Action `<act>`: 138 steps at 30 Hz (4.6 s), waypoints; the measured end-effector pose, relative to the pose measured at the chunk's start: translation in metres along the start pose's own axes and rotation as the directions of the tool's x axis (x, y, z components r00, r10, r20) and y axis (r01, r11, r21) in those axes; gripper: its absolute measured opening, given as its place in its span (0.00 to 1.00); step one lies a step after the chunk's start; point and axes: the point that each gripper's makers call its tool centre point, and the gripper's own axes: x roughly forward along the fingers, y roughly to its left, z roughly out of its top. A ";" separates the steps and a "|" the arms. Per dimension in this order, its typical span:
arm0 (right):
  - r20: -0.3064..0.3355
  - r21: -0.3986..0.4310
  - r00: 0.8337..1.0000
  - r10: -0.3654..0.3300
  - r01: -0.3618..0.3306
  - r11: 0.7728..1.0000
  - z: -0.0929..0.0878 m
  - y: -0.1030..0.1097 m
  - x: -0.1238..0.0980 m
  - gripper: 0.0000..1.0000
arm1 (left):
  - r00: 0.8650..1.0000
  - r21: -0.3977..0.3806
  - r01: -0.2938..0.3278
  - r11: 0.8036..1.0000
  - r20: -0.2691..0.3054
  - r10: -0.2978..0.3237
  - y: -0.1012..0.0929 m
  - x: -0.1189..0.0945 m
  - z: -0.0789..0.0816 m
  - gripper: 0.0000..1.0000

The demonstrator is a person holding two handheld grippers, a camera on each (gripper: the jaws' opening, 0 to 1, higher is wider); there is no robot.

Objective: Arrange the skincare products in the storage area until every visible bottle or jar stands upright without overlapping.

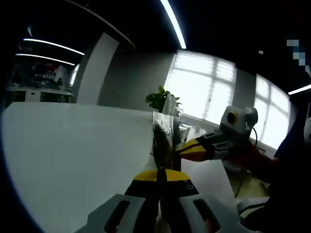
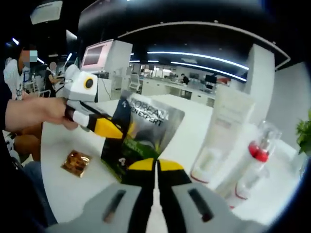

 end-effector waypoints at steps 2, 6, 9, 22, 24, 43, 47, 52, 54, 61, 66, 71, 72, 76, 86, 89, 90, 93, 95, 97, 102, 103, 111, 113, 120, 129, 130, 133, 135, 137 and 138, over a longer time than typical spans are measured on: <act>0.004 -0.007 1.000 -0.007 0.007 1.000 0.001 -0.002 -0.003 0.02 | 1.000 0.006 -0.007 1.000 -0.005 0.007 0.001 0.000 0.000 0.00; 0.015 -0.011 1.000 -0.001 0.001 1.000 0.003 0.005 -0.008 0.01 | 1.000 0.015 -0.010 1.000 -0.005 0.010 0.003 0.000 0.000 0.00; 0.017 -0.009 1.000 0.001 -0.001 1.000 0.001 0.007 -0.009 0.00 | 1.000 0.019 -0.009 1.000 -0.007 0.009 0.004 0.002 0.001 0.00; -0.032 -0.004 0.998 0.049 -0.050 0.999 -0.024 0.031 0.003 0.00 | 0.999 0.034 -0.030 0.999 -0.035 0.031 0.013 0.012 0.000 0.00; -0.050 -0.004 0.997 0.050 -0.050 0.999 -0.030 0.033 0.007 0.00 | 0.998 0.040 -0.035 0.999 -0.050 0.037 0.015 0.014 -0.002 0.00; -0.066 0.004 0.997 0.031 -0.031 1.000 -0.044 0.029 0.033 0.00 | 0.991 0.075 -0.044 0.996 -0.119 0.053 0.022 0.024 -0.013 0.00; -0.083 -0.004 0.996 0.028 -0.028 1.000 -0.049 0.030 0.035 0.00 | 0.989 0.080 -0.051 0.995 -0.132 0.061 0.025 0.026 -0.017 0.00; -0.096 -0.010 0.995 0.026 -0.027 1.000 -0.052 0.030 0.035 0.00 | 0.988 0.086 -0.053 0.995 -0.142 0.065 0.026 0.028 -0.021 0.00; -0.103 -0.010 0.994 0.024 -0.025 1.000 -0.054 0.031 0.035 0.00 | 0.987 0.100 -0.054 0.994 -0.148 0.068 0.026 0.030 -0.022 0.00; -0.121 -0.003 0.992 0.025 -0.025 1.000 -0.060 0.032 0.037 0.00 | 0.983 0.099 -0.057 0.993 -0.166 0.073 0.029 0.033 -0.028 0.00; -0.117 -0.005 0.993 0.017 -0.017 1.000 -0.062 0.031 0.037 0.00 | 0.983 0.103 -0.057 0.993 -0.170 0.074 0.029 0.035 -0.030 0.00; -0.110 0.007 0.994 0.010 -0.009 1.000 -0.063 0.030 0.037 0.00 | 0.981 0.066 -0.077 0.995 -0.173 0.088 0.033 0.036 -0.032 0.01; -0.109 0.012 0.994 0.011 -0.009 1.000 -0.063 0.030 0.037 0.00 | 0.978 0.036 -0.097 0.995 -0.184 0.102 0.036 0.035 -0.034 0.02; -0.104 0.006 0.995 0.004 -0.004 1.000 -0.063 0.031 0.037 0.00 | 0.970 -0.011 -0.140 0.990 -0.202 0.135 0.044 0.030 -0.035 0.08; -0.096 0.019 0.995 -0.007 0.009 1.000 -0.063 0.031 0.037 0.00 | 0.972 -0.022 -0.217 0.976 -0.095 0.214 0.063 -0.003 -0.008 0.09; -0.091 0.028 0.996 -0.010 0.012 1.000 -0.063 0.030 0.036 0.00 | 0.967 -0.035 -0.237 0.971 -0.107 0.232 0.068 -0.013 -0.014 0.08; -0.090 0.029 0.996 -0.010 0.012 1.000 -0.063 0.030 0.037 0.00 | 0.963 -0.024 -0.245 0.969 -0.121 0.241 0.070 -0.016 -0.017 0.08; -0.093 0.025 0.996 -0.010 0.013 1.000 -0.063 0.030 0.037 0.00 | 0.944 0.004 -0.277 0.961 -0.184 0.273 0.077 -0.019 -0.031 0.07; -0.095 0.024 0.995 -0.011 0.013 1.000 -0.063 0.030 0.037 0.00 | 0.946 0.006 -0.268 0.963 -0.188 0.264 0.076 -0.017 -0.034 0.06; -0.092 0.036 0.996 -0.008 0.011 0.999 -0.064 0.030 0.036 0.00 | 0.943 0.011 -0.269 0.963 -0.200 0.266 0.076 -0.013 -0.037 0.06; -0.095 0.031 0.995 -0.005 0.008 0.999 -0.064 0.030 0.036 0.00 | 0.935 0.066 -0.268 0.961 -0.221 0.276 0.077 -0.004 -0.042 0.07; -0.095 0.031 0.995 -0.004 0.007 0.999 -0.064 0.030 0.036 0.00 | 0.928 0.087 -0.274 0.958 -0.237 0.287 0.079 -0.003 -0.045 0.07; -0.086 0.049 0.996 0.002 0.002 0.999 -0.064 0.029 0.036 0.00 | 0.923 0.097 -0.279 0.956 -0.247 0.294 0.079 0.003 -0.047 0.08; -0.086 0.051 0.996 0.007 -0.003 0.999 -0.064 0.029 0.036 0.00 | 0.923 0.096 -0.277 0.956 -0.251 0.292 0.079 0.003 -0.047 0.08; -0.087 0.046 0.996 0.008 -0.004 0.999 -0.065 0.028 0.035 0.00 | 0.925 0.087 -0.270 0.959 -0.254 0.283 0.077 0.006 -0.049 0.08; -0.092 0.045 0.996 0.010 -0.005 0.999 -0.067 0.023 0.032 0.00 | 0.928 0.083 -0.249 0.965 -0.263 0.262 0.071 0.009 -0.051 0.08; -0.093 0.045 0.996 0.009 -0.005 0.999 -0.067 0.023 0.032 0.00 | 0.929 0.085 -0.247 0.965 -0.264 0.261 0.071 0.009 -0.051 0.08; -0.092 0.049 0.996 0.009 -0.004 0.999 -0.067 0.023 0.032 0.00 | 0.928 0.084 -0.247 0.965 -0.266 0.260 0.071 0.009 -0.052 0.08; -0.092 0.049 0.996 0.008 -0.003 0.999 -0.067 0.023 0.032 0.00 | 0.928 0.084 -0.244 0.966 -0.267 0.258 0.070 0.009 -0.052 0.08; -0.092 0.049 0.996 0.008 -0.003 0.999 -0.067 0.023 0.032 0.00 | 0.929 0.081 -0.241 0.967 -0.267 0.254 0.069 0.009 -0.052 0.08; -0.091 0.048 0.996 0.009 -0.005 0.999 -0.067 0.023 0.032 0.00 | 0.930 0.081 -0.240 0.968 -0.267 0.253 0.069 0.009 -0.052 0.08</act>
